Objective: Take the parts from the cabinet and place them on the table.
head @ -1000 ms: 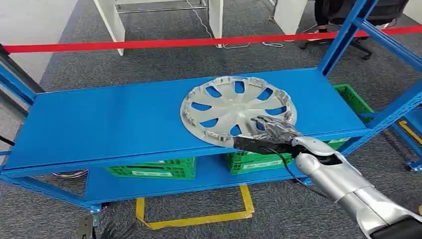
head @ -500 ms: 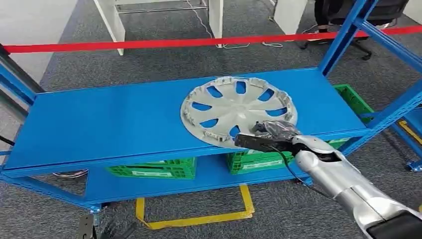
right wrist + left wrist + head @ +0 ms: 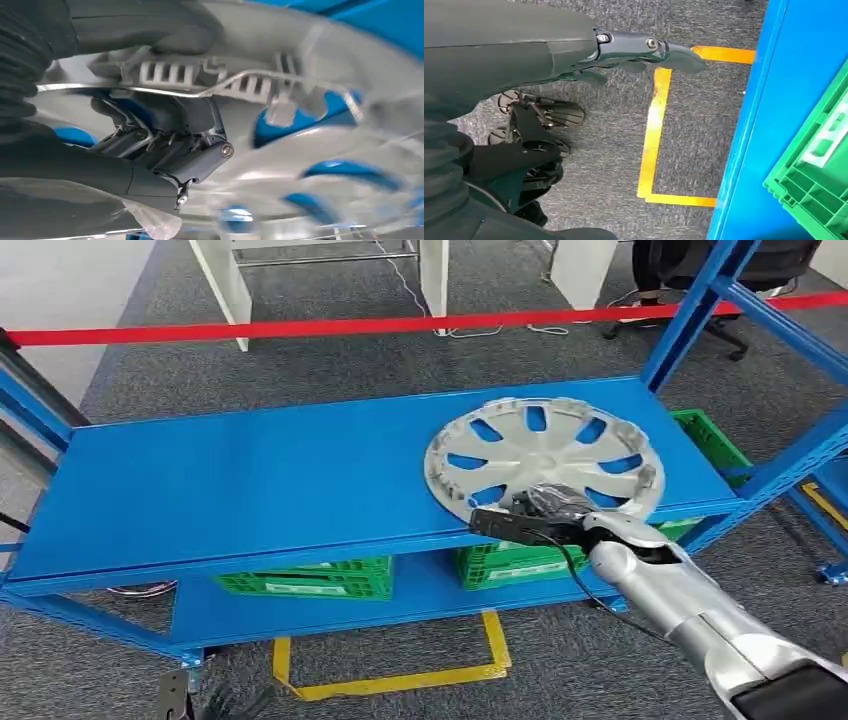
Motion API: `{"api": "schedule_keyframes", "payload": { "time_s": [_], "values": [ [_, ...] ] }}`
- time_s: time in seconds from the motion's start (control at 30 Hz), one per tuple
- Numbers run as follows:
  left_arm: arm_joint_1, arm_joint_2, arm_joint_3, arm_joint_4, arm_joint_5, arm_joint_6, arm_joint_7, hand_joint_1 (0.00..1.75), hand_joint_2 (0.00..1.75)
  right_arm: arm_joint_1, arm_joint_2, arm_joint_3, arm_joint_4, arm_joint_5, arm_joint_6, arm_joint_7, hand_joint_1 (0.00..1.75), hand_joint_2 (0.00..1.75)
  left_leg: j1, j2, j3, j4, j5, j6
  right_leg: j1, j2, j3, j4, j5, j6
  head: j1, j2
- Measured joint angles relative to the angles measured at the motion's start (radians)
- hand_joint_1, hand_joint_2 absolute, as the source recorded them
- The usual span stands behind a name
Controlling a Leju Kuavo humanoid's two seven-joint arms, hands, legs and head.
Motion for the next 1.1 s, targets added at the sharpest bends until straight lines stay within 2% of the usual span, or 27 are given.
{"api": "schedule_keyframes", "payload": {
  "time_s": [0.23, 0.4, 0.43, 0.6, 0.67, 0.8, 0.83, 0.97, 1.1],
  "values": [
    [-0.002, 0.001, 0.0, 0.0, 0.0, -0.003, 0.0, 0.0, 1.75, -0.018, 0.006, 0.014, 0.015, -0.032, 0.032, -0.02, 1.75, 1.75, 0.0, 0.0, 0.0, 0.0, 0.0, 0.0, 0.0, 0.0, 0.0, 0.0, 0.0, 0.0, 0.0, 0.0],
    [-0.003, 0.002, 0.0, 0.0, 0.002, -0.005, -0.001, 0.0, 1.75, -0.018, 0.006, 0.028, 0.003, -0.103, 0.032, -0.045, 1.75, 1.75, 0.0, 0.0, 0.0, 0.0, 0.0, 0.0, 0.0, 0.0, 0.0, 0.0, 0.0, 0.0, 0.0, 0.0],
    [-0.003, 0.002, 0.0, 0.0, 0.003, -0.007, -0.002, 0.0, 0.0, -0.012, 0.006, 0.03, -0.009, -0.119, 0.025, -0.051, 1.75, 1.75, 0.0, 0.0, 0.0, 0.0, 0.0, 0.0, 0.0, 0.0, 0.0, 0.0, 0.0, 0.0, 0.0, 0.0],
    [-0.003, 0.006, 0.001, 0.0, 0.02, -0.028, -0.031, 0.0, 0.0, 0.081, -0.013, -0.003, -0.17, -0.194, -0.106, -0.108, 1.75, 1.75, 0.0, 0.0, 0.0, 0.0, 0.0, 0.0, 0.0, 0.0, -0.001, 0.0, 0.0, 0.0, 0.0, 0.0],
    [-0.001, 0.008, 0.001, 0.0, 0.024, -0.033, -0.046, 0.0, 0.0, 0.149, -0.026, -0.043, -0.279, -0.204, -0.175, -0.141, 1.75, 1.75, 0.0, -0.001, -0.001, 0.0, 0.0, 0.0, 0.0, -0.001, -0.001, 0.0, -0.001, 0.0, 0.0, 0.0],
    [0.0, 0.011, 0.002, 0.0, 0.027, -0.047, -0.077, 0.0, 0.0, 0.291, -0.032, -0.121, -0.463, -0.206, -0.268, -0.22, 1.75, 1.75, 0.0, -0.001, -0.003, 0.0, -0.001, 0.0, 0.0, -0.001, -0.003, 0.0, -0.001, 0.0, 0.0, 0.0],
    [0.0, 0.011, 0.002, 0.0, 0.027, -0.054, -0.084, 0.0, 1.75, 0.321, -0.031, -0.139, -0.506, -0.214, -0.283, -0.249, 1.75, 1.75, 0.0, -0.001, -0.004, 0.0, -0.001, 0.0, 0.0, -0.001, -0.004, 0.0, -0.001, 0.0, -0.001, 0.0],
    [-0.001, 0.013, 0.002, 0.0, 0.03, -0.096, -0.112, 0.0, 1.75, 0.44, -0.02, -0.196, -0.659, -0.277, -0.323, -0.371, 1.75, 1.75, 0.0, -0.001, -0.004, 0.0, -0.001, 0.0, 0.0, -0.001, -0.004, 0.0, -0.001, 0.0, 0.0, 0.0],
    [-0.002, 0.016, 0.002, 0.0, 0.031, -0.105, -0.116, 0.0, 1.75, 0.498, -0.009, -0.221, -0.746, -0.296, -0.327, -0.395, 1.75, 1.75, 0.0, -0.001, -0.004, 0.0, 0.0, 0.0, 0.0, -0.001, -0.004, 0.0, -0.001, 0.0, 0.0, 0.0]
  ]
}}
